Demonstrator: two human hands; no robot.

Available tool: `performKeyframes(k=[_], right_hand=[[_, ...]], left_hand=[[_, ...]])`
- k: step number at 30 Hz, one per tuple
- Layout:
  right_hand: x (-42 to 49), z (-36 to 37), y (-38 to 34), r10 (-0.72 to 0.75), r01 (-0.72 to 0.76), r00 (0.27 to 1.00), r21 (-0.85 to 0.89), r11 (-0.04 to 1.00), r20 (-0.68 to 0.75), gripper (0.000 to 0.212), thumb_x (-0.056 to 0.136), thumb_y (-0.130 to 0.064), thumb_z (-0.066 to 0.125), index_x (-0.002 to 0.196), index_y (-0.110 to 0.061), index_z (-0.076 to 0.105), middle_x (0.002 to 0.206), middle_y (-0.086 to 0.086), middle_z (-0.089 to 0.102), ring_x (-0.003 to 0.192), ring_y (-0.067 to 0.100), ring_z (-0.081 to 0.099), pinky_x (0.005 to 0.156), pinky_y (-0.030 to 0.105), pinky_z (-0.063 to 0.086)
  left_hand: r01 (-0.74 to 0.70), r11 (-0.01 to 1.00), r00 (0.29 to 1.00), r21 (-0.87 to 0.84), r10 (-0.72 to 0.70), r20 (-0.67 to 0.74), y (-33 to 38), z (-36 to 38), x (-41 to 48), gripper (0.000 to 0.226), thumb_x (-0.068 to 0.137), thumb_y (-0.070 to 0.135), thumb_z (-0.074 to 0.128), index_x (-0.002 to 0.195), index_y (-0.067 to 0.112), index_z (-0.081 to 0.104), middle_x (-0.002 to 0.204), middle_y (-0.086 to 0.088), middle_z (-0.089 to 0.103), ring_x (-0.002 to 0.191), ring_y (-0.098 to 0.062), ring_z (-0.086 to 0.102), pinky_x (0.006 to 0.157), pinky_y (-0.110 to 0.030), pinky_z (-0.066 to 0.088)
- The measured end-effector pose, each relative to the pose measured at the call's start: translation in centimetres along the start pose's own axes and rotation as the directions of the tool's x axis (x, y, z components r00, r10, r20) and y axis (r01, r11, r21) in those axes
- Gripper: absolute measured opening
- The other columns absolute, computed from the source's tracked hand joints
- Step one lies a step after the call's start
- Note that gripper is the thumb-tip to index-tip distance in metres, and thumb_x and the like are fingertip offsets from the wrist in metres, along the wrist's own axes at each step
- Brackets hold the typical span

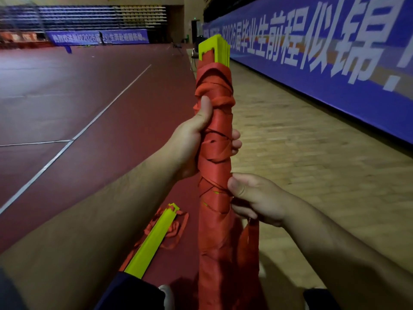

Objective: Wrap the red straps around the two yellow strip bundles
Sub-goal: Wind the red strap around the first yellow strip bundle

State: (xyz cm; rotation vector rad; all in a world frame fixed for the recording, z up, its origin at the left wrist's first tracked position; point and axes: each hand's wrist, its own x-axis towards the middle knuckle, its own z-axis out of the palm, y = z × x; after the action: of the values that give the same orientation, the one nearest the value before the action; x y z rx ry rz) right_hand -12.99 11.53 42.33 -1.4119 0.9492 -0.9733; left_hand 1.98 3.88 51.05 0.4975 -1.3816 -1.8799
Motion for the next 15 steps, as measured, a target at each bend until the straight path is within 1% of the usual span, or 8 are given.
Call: performKeyframes(k=[2,4,6,7,9,12,13,15], right_hand=[[-0.1,0.1,0.9,-0.003,-0.005,0.998,0.135,0.991,0.057,0.101,0.06,-0.074,0.079,0.107,0.009,0.045,0.052,-0.007,0.047,0.034,0.002,0.03,0.048,0.022,0.032],[0.2,0.1,2.1,-0.035,0.028,0.999,0.172,0.985,0.039,0.085,0.061,-0.07,0.081,0.105,-0.003,0.051,0.061,-0.004,0.049,0.036,0.002,0.03,0.046,0.019,0.031],[0.9,-0.3,3.3,-0.022,0.032,0.997,0.13,0.991,-0.078,0.078,0.06,-0.071,0.081,0.108,-0.014,0.058,0.067,0.002,0.048,0.043,0.007,0.038,0.046,0.024,0.03],[1.2,-0.6,4.1,-0.009,0.021,0.989,0.084,0.996,-0.145,0.079,0.06,-0.074,0.08,0.109,-0.016,0.059,0.071,0.008,0.053,0.051,0.014,0.048,0.053,0.027,0.037],[1.5,-0.9,5.7,-0.011,-0.01,0.967,-0.082,0.997,-0.253,0.064,0.065,-0.075,0.077,0.102,-0.025,0.063,0.081,0.019,0.062,0.073,0.023,0.055,0.069,0.039,0.042],[1.4,-1.0,7.2,-0.012,-0.067,0.944,-0.226,0.972,-0.329,0.02,0.083,-0.043,0.079,0.09,-0.03,0.065,0.073,0.005,0.064,0.071,0.015,0.058,0.069,0.036,0.045],[1.4,-1.2,7.6,0.019,-0.089,0.946,-0.203,0.975,-0.323,0.016,0.085,-0.03,0.08,0.093,-0.026,0.066,0.071,0.004,0.065,0.071,0.014,0.059,0.069,0.035,0.046],[1.2,-2.1,8.6,0.094,-0.165,0.955,-0.241,0.957,-0.28,0.022,0.081,-0.027,0.083,0.095,-0.017,0.069,0.074,0.006,0.068,0.07,0.014,0.059,0.069,0.036,0.047]], left_hand=[[-0.014,1.0,0.997,0.0,0.014,0.079,-0.9,-0.3,0.4,0.065,0.082,0.065,0.034,0.101,0.008,0.059,0.077,-0.008,0.07,0.078,-0.023,0.069,0.077,-0.035,0.056],[0.017,0.994,1.0,0.109,-0.019,0.013,-1.7,-0.4,1.1,0.068,0.08,0.069,0.033,0.098,0.011,0.064,0.075,-0.003,0.07,0.078,-0.019,0.066,0.077,-0.034,0.054],[0.045,0.957,0.99,0.288,-0.004,-0.14,-2.4,-0.6,1.9,0.065,0.089,0.069,0.032,0.093,0.015,0.068,0.071,0.001,0.07,0.069,-0.013,0.065,0.068,-0.028,0.054],[0.05,0.934,0.982,0.354,0.019,-0.188,-3.0,-0.7,2.2,0.063,0.093,0.069,0.034,0.091,0.015,0.069,0.071,0.002,0.07,0.068,-0.013,0.065,0.068,-0.029,0.054],[0.031,0.91,0.984,0.413,0.045,-0.174,-4.3,-0.9,2.7,0.054,0.088,0.066,0.051,0.09,0.014,0.065,0.078,-0.005,0.066,0.073,-0.018,0.063,0.071,-0.035,0.053],[-0.058,0.862,0.992,0.503,0.106,-0.067,-7.1,-1.9,3.3,0.03,0.08,0.032,0.074,0.089,0.012,0.054,0.074,-0.009,0.05,0.066,-0.02,0.055,0.064,-0.035,0.049],[-0.056,0.865,0.992,0.499,0.105,-0.07,-8.2,-2.4,3.6,0.027,0.08,0.023,0.076,0.086,0.011,0.053,0.069,-0.007,0.047,0.063,-0.018,0.054,0.063,-0.035,0.049],[0.007,0.899,0.991,0.438,0.052,-0.122,-10.0,-3.3,4.1,0.023,0.084,0.011,0.075,0.084,0.01,0.052,0.068,-0.004,0.047,0.061,-0.018,0.054,0.062,-0.033,0.053]])
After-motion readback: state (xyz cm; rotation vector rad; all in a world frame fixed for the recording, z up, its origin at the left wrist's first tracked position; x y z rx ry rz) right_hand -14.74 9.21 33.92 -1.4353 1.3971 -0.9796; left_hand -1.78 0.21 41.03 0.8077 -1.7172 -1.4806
